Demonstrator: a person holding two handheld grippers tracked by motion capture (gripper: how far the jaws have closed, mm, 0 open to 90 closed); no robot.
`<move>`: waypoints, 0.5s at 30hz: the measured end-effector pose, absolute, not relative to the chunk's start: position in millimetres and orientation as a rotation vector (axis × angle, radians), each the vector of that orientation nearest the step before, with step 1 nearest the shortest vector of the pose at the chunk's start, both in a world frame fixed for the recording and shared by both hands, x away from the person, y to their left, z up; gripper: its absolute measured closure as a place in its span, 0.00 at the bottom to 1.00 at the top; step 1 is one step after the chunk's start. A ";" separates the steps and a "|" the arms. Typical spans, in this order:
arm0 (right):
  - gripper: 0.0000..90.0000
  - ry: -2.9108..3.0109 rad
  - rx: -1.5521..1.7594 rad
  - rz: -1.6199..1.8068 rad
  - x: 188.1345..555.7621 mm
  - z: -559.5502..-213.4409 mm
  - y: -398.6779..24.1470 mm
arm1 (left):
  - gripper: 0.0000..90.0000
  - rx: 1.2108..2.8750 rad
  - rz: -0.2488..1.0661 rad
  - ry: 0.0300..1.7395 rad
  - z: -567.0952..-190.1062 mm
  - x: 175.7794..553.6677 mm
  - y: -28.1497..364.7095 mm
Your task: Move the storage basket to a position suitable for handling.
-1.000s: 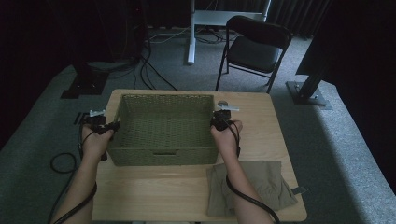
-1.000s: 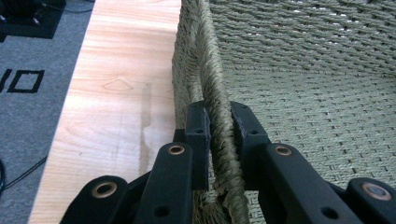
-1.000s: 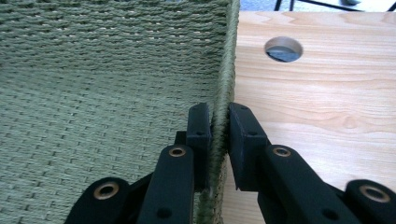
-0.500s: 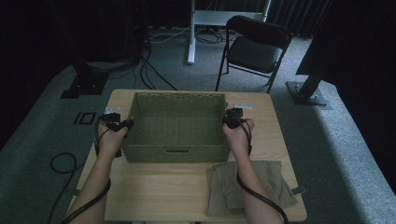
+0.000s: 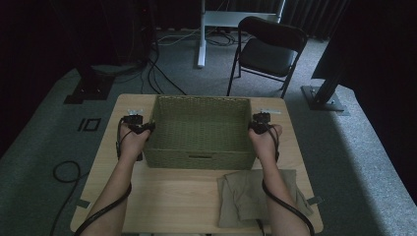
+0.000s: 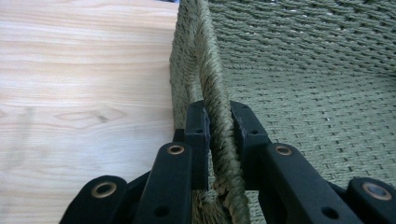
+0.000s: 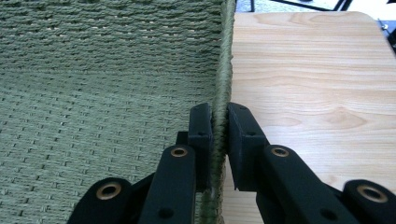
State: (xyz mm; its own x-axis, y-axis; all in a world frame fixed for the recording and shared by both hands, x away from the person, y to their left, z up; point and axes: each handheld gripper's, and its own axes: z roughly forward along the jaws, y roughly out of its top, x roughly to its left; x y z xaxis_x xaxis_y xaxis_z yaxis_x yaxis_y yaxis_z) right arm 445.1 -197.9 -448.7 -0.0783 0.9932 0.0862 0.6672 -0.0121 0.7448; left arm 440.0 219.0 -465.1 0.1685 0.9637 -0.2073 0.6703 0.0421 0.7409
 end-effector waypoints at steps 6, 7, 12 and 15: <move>0.90 1.768 1.738 0.882 443.7 -448.7 -218.3 | 0.89 1.714 0.483 1.550 -465.3 446.3 199.0; 0.89 1.766 1.740 0.882 443.3 -448.7 -221.3 | 0.89 1.715 0.479 1.543 -465.6 447.5 195.2; 0.90 1.746 1.761 0.880 441.5 -448.5 -239.0 | 0.89 1.730 0.462 1.532 -465.3 452.0 180.0; 0.89 1.742 1.767 0.877 440.7 -448.3 -247.0 | 0.89 1.745 0.466 1.528 -464.6 454.6 169.9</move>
